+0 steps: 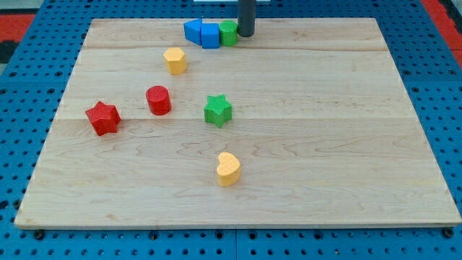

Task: Move the yellow hexagon slightly to the left

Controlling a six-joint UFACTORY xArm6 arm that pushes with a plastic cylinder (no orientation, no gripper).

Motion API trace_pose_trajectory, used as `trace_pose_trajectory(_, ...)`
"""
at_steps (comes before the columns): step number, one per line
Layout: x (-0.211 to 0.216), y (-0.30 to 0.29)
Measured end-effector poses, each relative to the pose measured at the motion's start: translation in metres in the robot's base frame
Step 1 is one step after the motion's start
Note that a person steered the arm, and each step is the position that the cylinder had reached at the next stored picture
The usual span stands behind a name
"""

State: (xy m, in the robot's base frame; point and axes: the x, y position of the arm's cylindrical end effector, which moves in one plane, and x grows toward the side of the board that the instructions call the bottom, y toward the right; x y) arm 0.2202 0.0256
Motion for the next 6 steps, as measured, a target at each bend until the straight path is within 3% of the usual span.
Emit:
trace_pose_trajectory(1,-0.007,0.010)
trace_pose_trajectory(2,-0.013,-0.024)
trace_pose_trajectory(4,0.096,0.000)
trace_pose_trajectory(5,0.104,-0.083)
trace_pose_trajectory(6,0.108,-0.123)
